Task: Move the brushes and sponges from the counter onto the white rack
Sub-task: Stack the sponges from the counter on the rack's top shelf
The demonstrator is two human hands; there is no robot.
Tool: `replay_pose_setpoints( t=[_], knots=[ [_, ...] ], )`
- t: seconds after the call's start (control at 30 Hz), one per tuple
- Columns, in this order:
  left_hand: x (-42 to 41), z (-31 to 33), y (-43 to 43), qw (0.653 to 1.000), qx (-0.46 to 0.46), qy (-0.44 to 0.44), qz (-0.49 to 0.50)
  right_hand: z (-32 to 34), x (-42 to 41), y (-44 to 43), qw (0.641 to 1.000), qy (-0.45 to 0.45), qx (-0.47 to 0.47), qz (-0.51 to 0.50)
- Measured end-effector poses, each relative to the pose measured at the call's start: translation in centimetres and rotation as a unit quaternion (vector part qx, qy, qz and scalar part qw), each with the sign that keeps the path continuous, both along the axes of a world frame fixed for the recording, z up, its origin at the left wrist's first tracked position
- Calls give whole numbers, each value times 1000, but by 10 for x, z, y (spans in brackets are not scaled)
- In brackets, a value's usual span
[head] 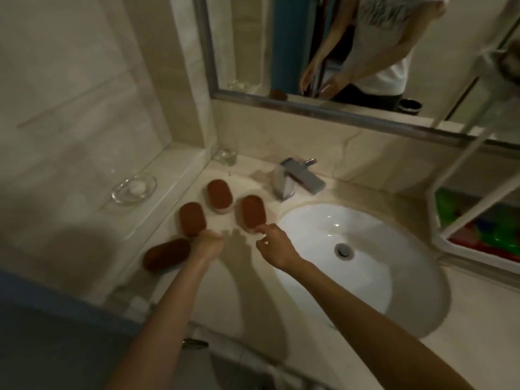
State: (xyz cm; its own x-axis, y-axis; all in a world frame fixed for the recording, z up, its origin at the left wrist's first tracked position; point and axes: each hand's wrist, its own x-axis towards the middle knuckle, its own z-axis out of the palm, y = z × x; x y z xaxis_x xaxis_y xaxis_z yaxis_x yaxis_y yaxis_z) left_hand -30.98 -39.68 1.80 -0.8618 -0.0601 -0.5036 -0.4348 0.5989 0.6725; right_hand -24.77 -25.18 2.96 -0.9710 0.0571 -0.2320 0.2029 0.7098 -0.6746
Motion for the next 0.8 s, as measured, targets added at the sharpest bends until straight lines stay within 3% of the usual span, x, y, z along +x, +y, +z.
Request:
replay_pose_setpoints(
  t=[0.13, 0.23, 0.4, 0.53, 0.63, 0.8],
  knots=[
    [-24, -15, -28, 992, -103, 69, -4, -27, -30, -23, 996, -17, 75, 34],
    [-44, -22, -34, 989, -111, 100, 20, -35, -57, -31, 994, -40, 85, -50],
    [-75, -44, -40, 982, -170, 72, 27, -46, -89, -26, 975, -24, 132, -175],
    [-90, -54, -40, 980, -190, 54, 20, -58, -106, -13, 965, -101, 120, -211],
    [-97, -55, -38, 984, -170, 31, 38, -62, -112, -7, 965, -122, 77, -220],
    [-91, -45, -15, 988, -51, 42, 141, -60, -105, -12, 969, -101, -44, -221]
  ],
)
